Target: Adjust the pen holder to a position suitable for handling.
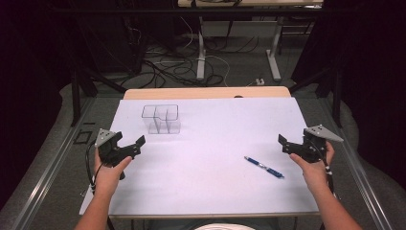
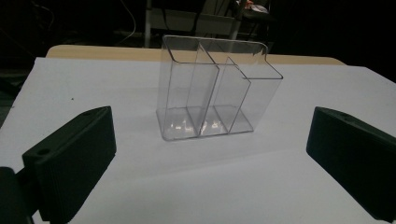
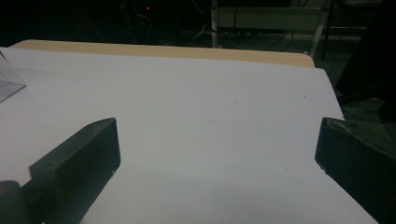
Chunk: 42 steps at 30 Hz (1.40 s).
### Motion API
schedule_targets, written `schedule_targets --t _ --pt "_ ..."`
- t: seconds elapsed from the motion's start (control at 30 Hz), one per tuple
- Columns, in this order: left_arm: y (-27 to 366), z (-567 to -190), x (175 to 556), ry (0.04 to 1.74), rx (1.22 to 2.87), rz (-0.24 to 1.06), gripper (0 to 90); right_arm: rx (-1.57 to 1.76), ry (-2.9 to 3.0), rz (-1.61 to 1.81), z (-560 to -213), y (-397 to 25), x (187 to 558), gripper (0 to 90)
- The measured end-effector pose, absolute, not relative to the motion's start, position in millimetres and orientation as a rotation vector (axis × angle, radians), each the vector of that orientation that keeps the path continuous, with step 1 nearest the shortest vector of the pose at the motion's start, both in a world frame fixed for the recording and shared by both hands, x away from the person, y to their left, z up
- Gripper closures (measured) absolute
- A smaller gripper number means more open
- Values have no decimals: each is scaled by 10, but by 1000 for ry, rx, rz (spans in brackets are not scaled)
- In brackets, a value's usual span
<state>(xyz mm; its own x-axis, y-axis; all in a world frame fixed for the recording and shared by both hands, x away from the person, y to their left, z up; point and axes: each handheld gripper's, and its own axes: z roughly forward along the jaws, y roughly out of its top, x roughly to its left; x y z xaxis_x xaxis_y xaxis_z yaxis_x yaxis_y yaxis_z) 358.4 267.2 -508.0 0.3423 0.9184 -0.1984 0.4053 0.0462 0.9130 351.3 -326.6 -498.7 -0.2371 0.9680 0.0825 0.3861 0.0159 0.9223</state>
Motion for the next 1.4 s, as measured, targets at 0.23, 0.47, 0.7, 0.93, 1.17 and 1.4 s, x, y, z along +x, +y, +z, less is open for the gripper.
schedule_targets --t 0.23,0.47,0.7,0.93,1.17,1.4 --pt "2638 -5007 3595 1214 1577 610 1 1402 1701 1188 -5000 -3260 3506 13" --pt "2587 -4939 3610 1207 1582 601 7 1428 1716 1172 -5040 -3266 3521 32" --pt "2564 -4892 3701 1242 1593 594 45 1426 1720 1180 -5055 -3233 3525 44" --pt "2568 -4847 3803 1249 1583 598 162 1399 1751 1173 -5068 -3162 3511 63" --pt "2589 -4792 3918 1257 1574 597 192 1402 1764 1160 -5086 -3167 3486 68" --pt "2595 -4673 4051 1249 1581 617 260 1401 1761 1163 -5099 -3164 3507 78"
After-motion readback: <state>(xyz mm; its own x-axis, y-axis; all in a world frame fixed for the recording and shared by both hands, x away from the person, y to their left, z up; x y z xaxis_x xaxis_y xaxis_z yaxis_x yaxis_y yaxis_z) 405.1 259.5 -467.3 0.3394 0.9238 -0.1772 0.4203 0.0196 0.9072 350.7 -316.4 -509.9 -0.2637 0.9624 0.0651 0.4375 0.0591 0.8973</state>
